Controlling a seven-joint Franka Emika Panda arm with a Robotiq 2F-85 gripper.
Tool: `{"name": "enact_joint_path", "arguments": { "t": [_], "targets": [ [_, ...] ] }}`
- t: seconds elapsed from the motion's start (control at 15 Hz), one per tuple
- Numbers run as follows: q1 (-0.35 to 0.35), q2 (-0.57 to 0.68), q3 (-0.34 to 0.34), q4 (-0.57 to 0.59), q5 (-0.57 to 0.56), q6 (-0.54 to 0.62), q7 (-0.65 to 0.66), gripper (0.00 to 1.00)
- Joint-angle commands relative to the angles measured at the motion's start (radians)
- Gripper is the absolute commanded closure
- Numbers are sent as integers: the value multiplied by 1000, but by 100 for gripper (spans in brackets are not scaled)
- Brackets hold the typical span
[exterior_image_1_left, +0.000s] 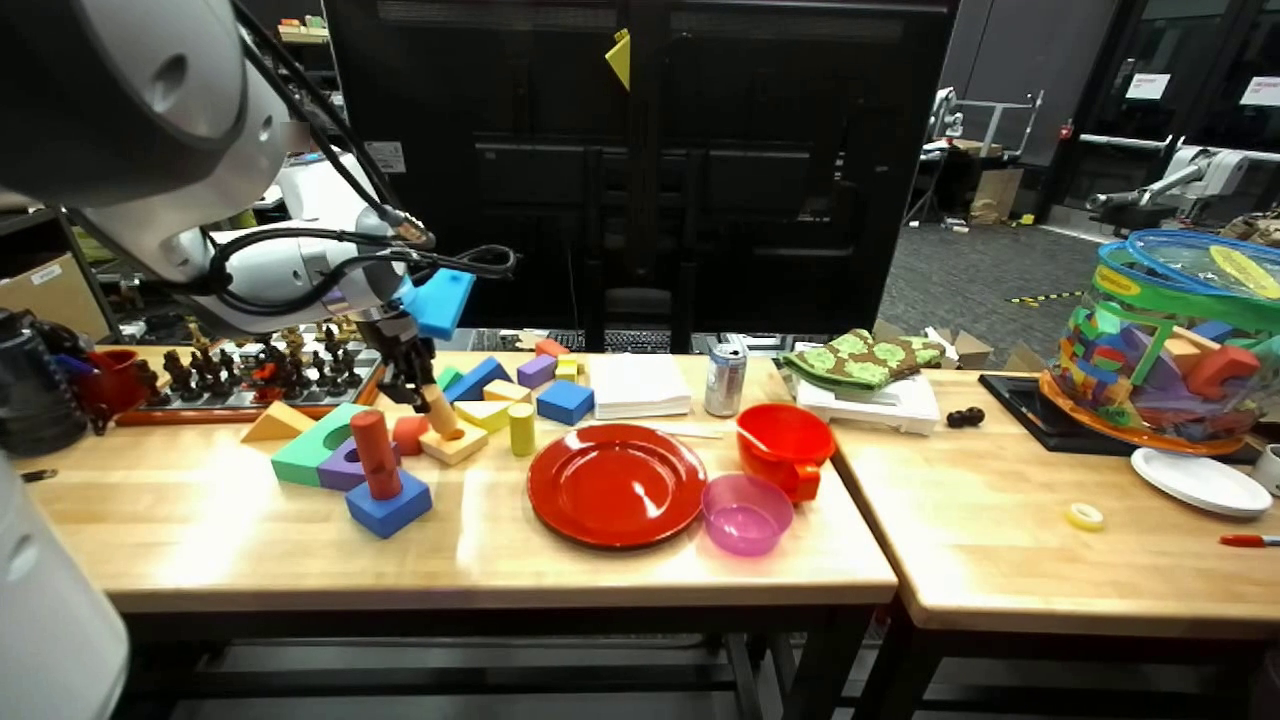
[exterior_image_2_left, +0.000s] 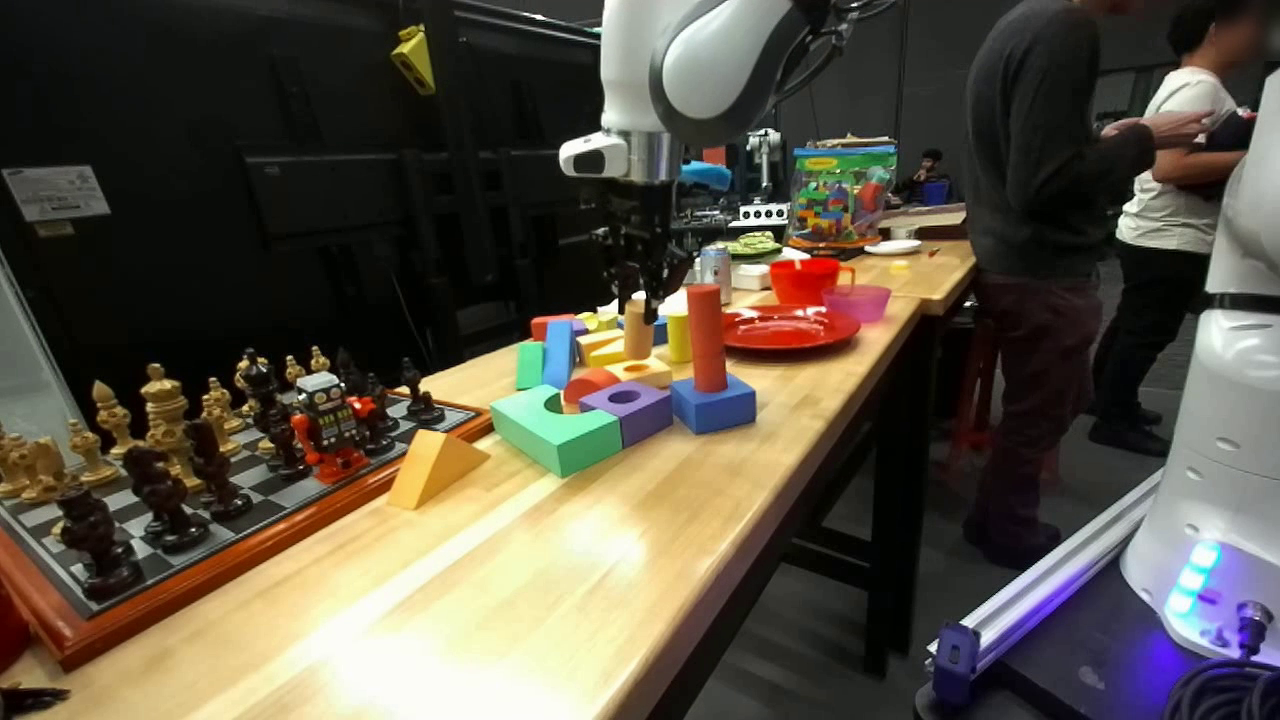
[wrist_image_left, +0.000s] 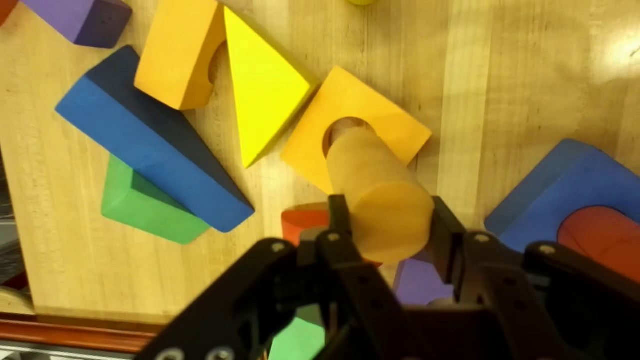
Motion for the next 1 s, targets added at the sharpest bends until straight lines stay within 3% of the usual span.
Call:
{"name": "enact_joint_path", "arguments": {
  "t": [0.0,0.93],
  "targets": [
    [-2,-42,-10,-41,-6,17,9,85],
    [-6,1,-21,-2,12,-3,-17,85]
  ]
}}
